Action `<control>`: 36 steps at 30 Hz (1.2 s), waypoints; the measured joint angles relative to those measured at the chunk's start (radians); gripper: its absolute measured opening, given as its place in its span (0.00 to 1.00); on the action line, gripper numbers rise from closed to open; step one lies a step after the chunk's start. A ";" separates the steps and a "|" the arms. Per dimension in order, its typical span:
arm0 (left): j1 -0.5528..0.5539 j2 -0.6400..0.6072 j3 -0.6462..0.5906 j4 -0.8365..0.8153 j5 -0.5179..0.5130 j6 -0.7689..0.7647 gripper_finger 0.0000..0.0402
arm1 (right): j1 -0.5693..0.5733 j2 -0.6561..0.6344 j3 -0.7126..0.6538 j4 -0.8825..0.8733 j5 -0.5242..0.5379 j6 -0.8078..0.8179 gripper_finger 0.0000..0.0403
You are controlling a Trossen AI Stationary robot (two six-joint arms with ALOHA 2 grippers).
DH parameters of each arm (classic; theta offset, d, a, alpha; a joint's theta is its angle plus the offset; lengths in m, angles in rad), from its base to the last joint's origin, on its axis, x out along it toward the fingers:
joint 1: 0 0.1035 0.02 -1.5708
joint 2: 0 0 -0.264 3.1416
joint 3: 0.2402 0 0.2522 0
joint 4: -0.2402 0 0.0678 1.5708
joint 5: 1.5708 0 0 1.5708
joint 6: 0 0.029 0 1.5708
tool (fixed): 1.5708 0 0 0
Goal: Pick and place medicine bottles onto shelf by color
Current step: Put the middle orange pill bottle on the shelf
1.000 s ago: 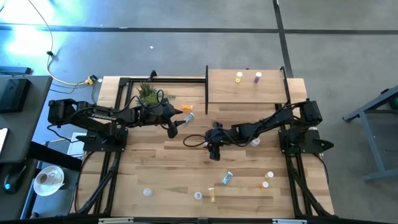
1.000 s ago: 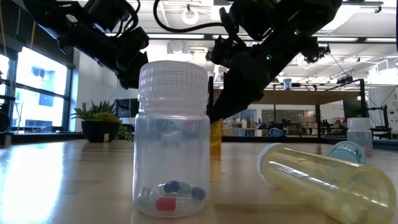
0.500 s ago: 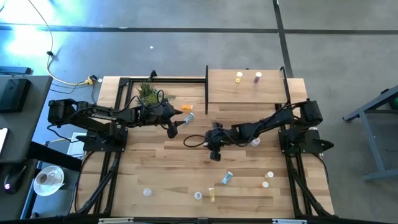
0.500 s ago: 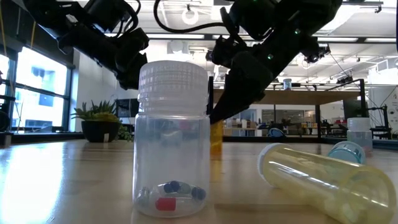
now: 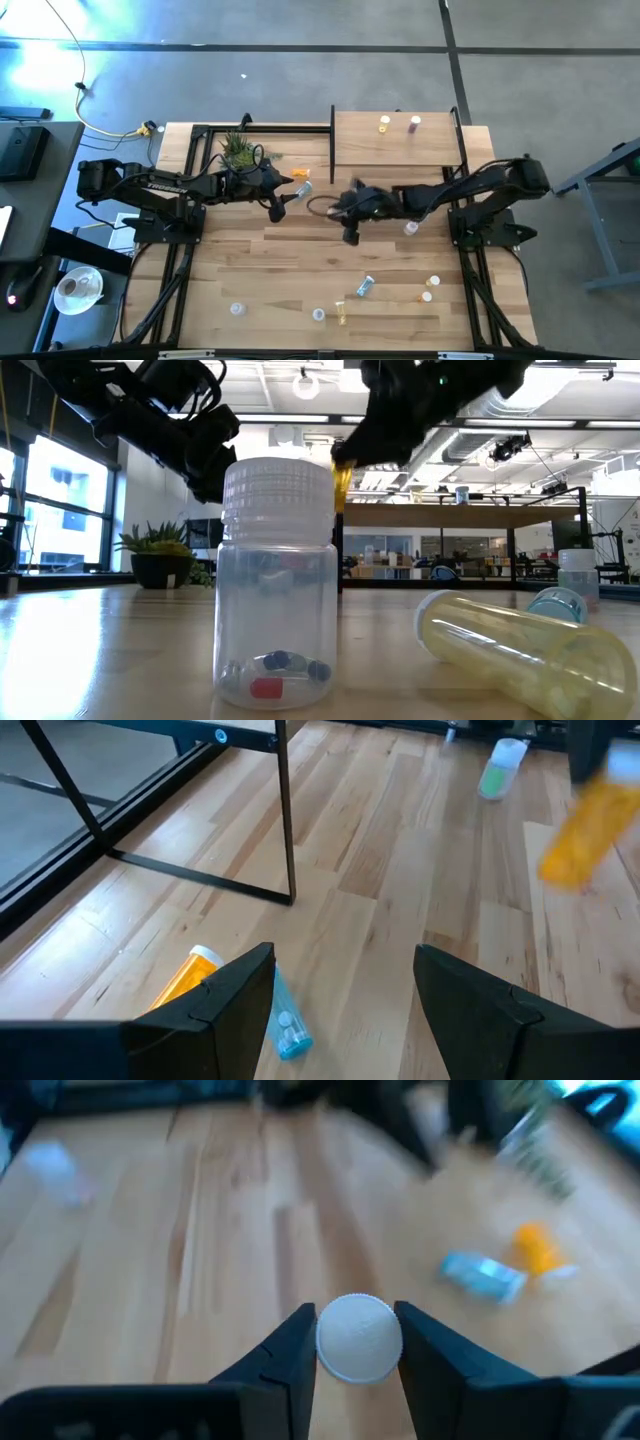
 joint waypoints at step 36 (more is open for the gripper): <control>0.000 0.000 0.000 0.038 -0.053 0.084 0.57 | -0.515 -0.547 0.000 -0.320 0.440 -0.036 0.26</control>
